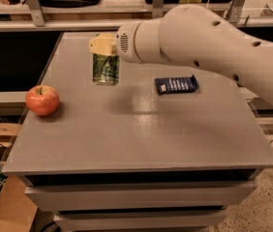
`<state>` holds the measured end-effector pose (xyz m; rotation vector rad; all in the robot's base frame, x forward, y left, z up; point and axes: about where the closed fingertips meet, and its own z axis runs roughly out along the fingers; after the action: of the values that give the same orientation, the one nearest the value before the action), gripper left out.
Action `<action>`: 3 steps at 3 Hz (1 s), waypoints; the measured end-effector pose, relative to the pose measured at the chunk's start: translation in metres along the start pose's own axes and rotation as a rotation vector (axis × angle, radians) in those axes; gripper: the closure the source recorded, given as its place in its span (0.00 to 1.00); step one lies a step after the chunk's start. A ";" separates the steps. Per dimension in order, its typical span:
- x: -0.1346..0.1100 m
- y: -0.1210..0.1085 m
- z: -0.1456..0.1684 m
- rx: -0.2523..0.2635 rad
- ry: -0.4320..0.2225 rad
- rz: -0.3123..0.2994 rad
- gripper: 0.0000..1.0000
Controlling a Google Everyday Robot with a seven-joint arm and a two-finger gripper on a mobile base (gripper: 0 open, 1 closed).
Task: Place green can upright
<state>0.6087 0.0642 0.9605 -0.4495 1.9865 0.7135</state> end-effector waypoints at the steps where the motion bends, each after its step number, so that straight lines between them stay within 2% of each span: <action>1: -0.001 0.007 0.001 -0.054 -0.029 -0.052 1.00; 2: -0.002 0.011 -0.001 -0.056 -0.031 -0.095 1.00; 3: -0.002 0.011 -0.001 -0.056 -0.031 -0.091 1.00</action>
Offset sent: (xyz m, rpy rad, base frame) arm -0.0021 0.0053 0.0026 0.0094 -0.0433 0.0478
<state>0.6027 0.0724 0.9660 -0.5556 1.9083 0.7157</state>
